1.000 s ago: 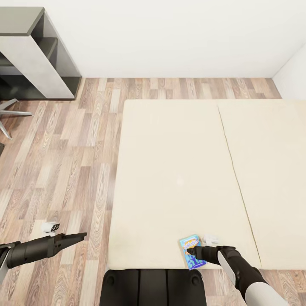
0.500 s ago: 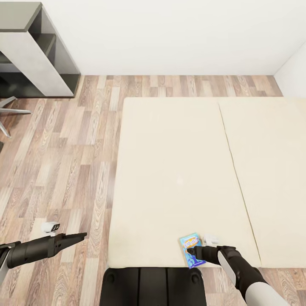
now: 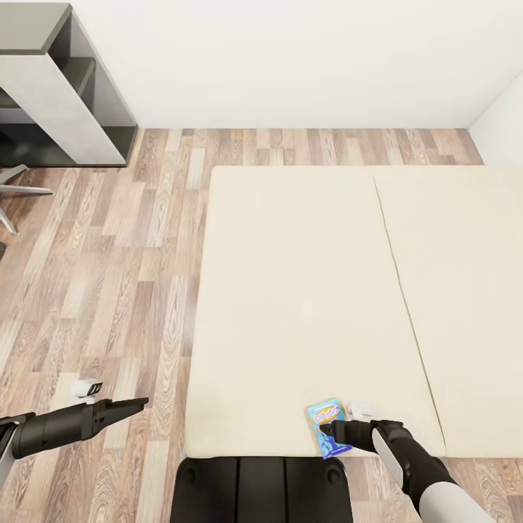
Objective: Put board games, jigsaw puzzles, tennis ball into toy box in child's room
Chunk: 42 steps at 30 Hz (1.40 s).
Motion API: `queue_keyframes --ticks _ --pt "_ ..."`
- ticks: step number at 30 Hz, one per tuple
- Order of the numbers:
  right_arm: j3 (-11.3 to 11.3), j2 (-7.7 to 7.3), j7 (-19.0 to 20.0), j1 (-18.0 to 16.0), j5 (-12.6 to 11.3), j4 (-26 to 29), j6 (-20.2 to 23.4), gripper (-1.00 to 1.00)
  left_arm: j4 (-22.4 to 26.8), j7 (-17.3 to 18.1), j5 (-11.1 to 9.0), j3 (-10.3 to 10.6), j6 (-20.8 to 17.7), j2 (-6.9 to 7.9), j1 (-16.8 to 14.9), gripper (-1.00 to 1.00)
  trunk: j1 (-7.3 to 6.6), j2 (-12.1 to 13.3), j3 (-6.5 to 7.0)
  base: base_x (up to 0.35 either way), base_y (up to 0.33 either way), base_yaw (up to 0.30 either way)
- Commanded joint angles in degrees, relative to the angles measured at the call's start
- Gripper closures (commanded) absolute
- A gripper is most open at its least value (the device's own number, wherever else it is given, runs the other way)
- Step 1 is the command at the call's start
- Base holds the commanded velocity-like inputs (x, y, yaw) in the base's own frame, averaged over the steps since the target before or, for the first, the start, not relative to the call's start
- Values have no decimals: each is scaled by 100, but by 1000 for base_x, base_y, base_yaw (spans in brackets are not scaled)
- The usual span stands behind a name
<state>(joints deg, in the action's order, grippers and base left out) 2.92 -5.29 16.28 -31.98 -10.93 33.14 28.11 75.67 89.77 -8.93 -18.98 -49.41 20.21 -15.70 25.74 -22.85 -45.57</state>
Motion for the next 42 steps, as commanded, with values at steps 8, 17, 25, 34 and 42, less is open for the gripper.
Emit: queue_keyframes --ticks 8,17,25,34,42 --pt "16 1 -11 1 0 8 20 -100 0 23 2 0 -60 0 -3 -100 5 -7 -7 0 0 0" --pt "19 0 -11 4 -3 8 20 -100 0 23 3 0 -60 4 -3 -100 5 -7 -7 0 0 0" --pt "23 -1 -11 5 -5 8 20 -100 0 23 -2 0 -60 2 -3 -100 5 -7 -7 0 0 0" --pt "24 -2 -11 5 -6 8 20 -100 0 23 -3 0 -60 6 -3 -100 5 -7 -7 0 0 0" --pt "24 -5 -11 2 -5 8 20 -100 0 23 -2 0 -60 9 -3 -100 5 -7 -7 0 0 0"
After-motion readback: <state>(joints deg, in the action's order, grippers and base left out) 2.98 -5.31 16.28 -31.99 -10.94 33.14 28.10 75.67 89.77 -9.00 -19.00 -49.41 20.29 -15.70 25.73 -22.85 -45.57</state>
